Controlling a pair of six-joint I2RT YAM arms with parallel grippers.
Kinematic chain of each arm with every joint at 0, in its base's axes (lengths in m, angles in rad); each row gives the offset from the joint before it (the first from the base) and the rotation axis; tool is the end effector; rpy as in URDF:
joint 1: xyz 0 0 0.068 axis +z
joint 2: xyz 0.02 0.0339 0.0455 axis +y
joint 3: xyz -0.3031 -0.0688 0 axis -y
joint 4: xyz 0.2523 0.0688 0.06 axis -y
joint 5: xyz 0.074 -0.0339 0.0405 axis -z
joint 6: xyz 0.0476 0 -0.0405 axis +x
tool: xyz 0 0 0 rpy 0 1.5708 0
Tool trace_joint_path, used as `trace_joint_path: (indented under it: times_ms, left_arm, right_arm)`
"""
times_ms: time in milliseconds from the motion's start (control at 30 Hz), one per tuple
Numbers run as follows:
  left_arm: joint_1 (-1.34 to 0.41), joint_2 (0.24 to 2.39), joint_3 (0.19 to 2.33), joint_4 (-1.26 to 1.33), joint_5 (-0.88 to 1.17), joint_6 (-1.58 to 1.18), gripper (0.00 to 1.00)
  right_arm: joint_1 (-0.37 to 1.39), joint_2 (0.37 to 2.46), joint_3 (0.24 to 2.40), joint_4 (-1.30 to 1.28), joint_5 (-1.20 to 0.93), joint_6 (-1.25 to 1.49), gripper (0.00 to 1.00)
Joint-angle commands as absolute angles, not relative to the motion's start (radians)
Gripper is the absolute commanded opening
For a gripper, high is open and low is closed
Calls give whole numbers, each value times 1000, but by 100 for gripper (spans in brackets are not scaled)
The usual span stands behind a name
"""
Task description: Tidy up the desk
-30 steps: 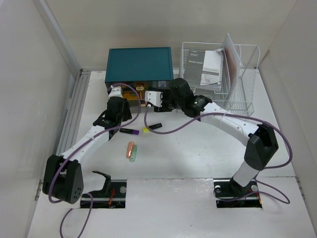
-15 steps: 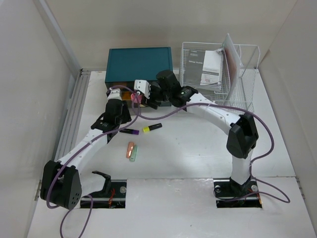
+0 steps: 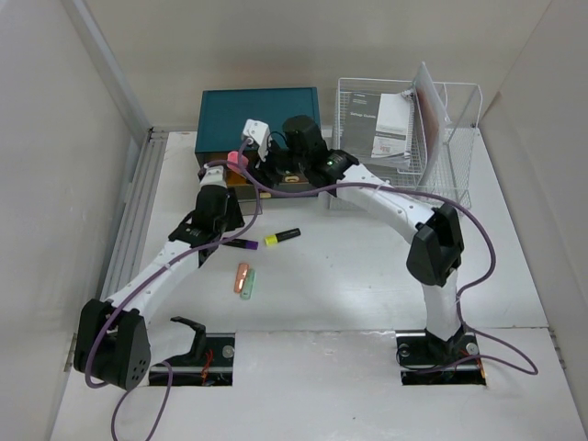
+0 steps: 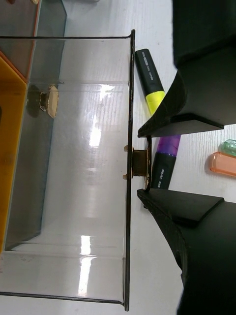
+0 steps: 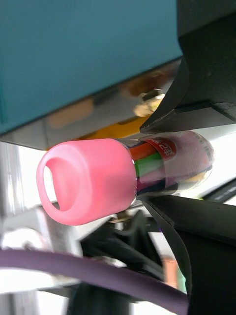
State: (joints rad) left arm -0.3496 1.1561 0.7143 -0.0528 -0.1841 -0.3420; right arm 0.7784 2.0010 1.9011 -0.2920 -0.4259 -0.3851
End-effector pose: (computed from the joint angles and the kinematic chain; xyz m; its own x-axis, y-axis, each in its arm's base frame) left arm 0.2453 -0.0802 0.2799 -0.4823 -0.1751 -0.8583 0.0251 0.9767 -0.2133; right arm 0.3507 0.3734 0.3787 0.0903 -0.3914 -0.9158 -0.9467 0.2517 -0.2009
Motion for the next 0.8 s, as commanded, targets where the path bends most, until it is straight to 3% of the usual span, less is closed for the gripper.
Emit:
trace_joint_path:
  times_ms: [0, 300, 400, 533, 567, 767]
  left_arm:
    - [-385, 1123, 709, -29, -52, -379, 0]
    - [-394, 1123, 709, -29, -52, -379, 0]
    - [-394, 1123, 709, -38, -52, -379, 0]
    - [-394, 1123, 709, -38, -61, -379, 0]
    - [-394, 1123, 709, -38, -61, -379, 0]
    - [-394, 1132, 709, -29, -61, -379, 0]
  right_arm:
    - [767, 2043, 1983, -192, -472, -296, 3]
    - [767, 2144, 2101, -201, -518, -255, 3]
    - [767, 2177, 2121, -201, -518, -255, 9]
    - [767, 2206, 2157, -225, -518, -255, 30]
    - [767, 2218, 2157, -225, -518, -255, 42]
    - [767, 2209, 2146, -241, -518, -255, 62]
